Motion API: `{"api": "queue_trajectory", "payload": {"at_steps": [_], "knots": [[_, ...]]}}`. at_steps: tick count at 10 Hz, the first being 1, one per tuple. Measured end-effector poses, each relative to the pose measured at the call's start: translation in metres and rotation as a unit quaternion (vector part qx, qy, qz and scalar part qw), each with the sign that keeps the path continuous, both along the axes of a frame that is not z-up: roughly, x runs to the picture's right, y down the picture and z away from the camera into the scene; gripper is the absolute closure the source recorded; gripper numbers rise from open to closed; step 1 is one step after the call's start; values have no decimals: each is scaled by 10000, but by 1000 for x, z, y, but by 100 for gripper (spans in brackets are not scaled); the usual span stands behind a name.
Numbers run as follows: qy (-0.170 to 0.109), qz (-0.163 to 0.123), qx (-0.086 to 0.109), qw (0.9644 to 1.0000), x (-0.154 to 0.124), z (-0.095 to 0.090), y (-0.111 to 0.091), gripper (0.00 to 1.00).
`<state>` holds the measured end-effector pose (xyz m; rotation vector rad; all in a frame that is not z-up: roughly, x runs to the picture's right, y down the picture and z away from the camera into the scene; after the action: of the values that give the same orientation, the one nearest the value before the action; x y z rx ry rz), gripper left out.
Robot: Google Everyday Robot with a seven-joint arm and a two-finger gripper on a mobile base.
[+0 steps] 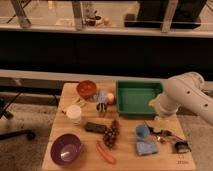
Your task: Place towel in red bowl
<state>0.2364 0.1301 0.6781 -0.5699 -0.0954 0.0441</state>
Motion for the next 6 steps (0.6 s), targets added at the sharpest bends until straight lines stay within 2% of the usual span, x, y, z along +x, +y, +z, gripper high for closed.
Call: {"api": "queue_trajectory", "payload": {"at_steps": [6], "knots": [[-202, -4, -27, 9998, -48, 3, 9, 20]]}}
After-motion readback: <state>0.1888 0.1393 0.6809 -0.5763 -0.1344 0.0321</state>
